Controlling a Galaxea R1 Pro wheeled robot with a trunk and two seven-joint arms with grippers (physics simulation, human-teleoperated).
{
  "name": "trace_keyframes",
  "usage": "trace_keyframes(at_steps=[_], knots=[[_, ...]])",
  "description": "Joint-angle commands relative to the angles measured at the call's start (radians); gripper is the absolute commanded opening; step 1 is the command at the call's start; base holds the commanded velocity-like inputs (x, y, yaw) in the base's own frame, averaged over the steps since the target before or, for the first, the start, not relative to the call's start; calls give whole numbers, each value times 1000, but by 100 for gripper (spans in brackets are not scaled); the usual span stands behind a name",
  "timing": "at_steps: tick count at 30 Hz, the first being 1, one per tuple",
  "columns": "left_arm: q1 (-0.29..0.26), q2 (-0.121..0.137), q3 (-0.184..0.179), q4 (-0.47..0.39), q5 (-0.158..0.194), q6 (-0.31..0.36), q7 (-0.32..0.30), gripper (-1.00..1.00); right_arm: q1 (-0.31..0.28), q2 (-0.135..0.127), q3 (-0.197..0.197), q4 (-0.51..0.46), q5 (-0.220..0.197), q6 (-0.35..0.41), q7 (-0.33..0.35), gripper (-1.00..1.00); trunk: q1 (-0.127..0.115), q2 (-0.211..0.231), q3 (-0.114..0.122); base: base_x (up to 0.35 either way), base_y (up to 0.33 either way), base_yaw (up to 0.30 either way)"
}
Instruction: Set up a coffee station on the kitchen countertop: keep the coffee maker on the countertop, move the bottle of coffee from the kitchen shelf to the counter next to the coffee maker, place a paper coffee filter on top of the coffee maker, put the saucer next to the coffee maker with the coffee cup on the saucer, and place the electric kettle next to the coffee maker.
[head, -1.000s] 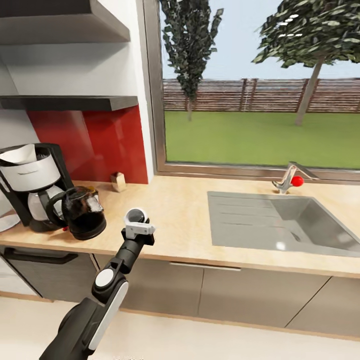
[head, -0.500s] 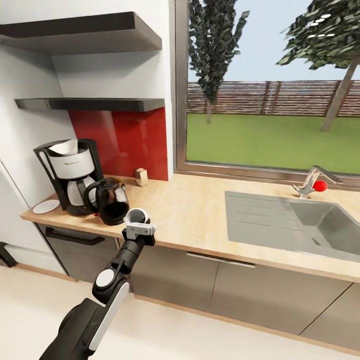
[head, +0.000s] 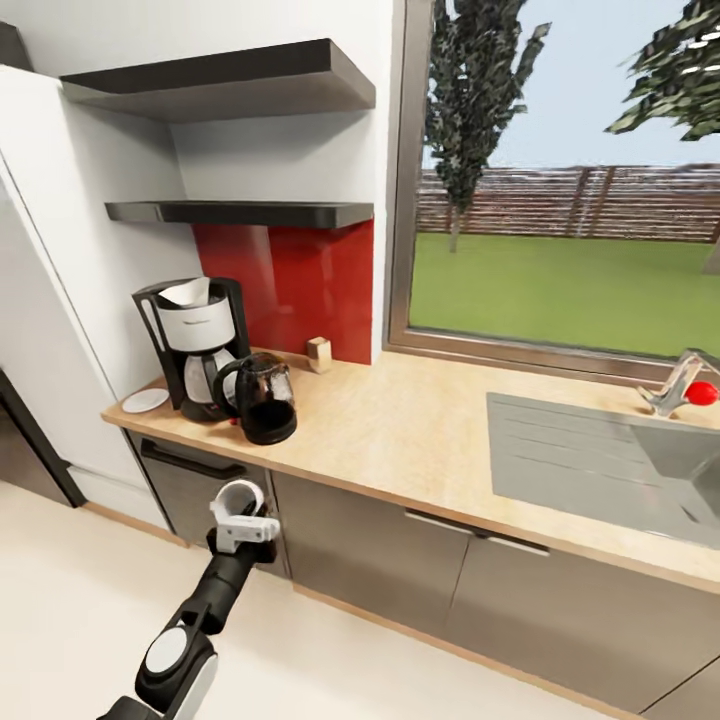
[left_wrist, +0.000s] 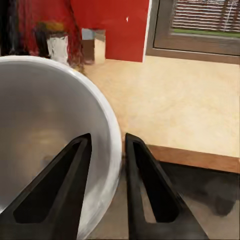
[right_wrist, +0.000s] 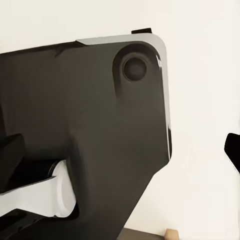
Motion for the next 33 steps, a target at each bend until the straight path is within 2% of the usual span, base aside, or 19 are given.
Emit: trace_keyframes(at_steps=[1,2,3,9,12,14,17,19,33], knots=[[9,3,9,0,8,-8,9,-100,-1,-1,8,1,-10,-4,3,100,1,-2,-1,0,0,238],[42,5,70,6,8,-27,5,-100,-1,-1,8,1,-10,-4,3,100,1,-2,0,0,0,238],[54,6,100,9,8,-31,3,-100,-1,-2,8,1,-10,-4,3,100,1,-2,1,0,0,238],[80,13,220,29,7,-39,1,-100,-1,-2,7,0,-11,-4,3,100,1,-2,6,0,0,236],[110,31,315,53,13,-37,1,-100,-1,-2,6,-23,-11,-4,3,100,1,-2,7,0,0,234],[116,34,356,57,17,-35,1,-100,-1,-2,5,-31,-12,-4,3,100,1,-2,7,0,0,247],[119,36,387,59,16,-28,1,-100,-1,-3,5,-34,-11,-4,3,100,1,-2,8,0,0,241],[119,36,392,61,14,-26,1,-100,-1,-3,7,-35,-11,-5,3,100,1,-2,10,0,0,185],[119,35,398,61,15,-15,4,-100,-1,-7,10,-36,-9,-8,-30,100,1,-2,13,0,0,28]])
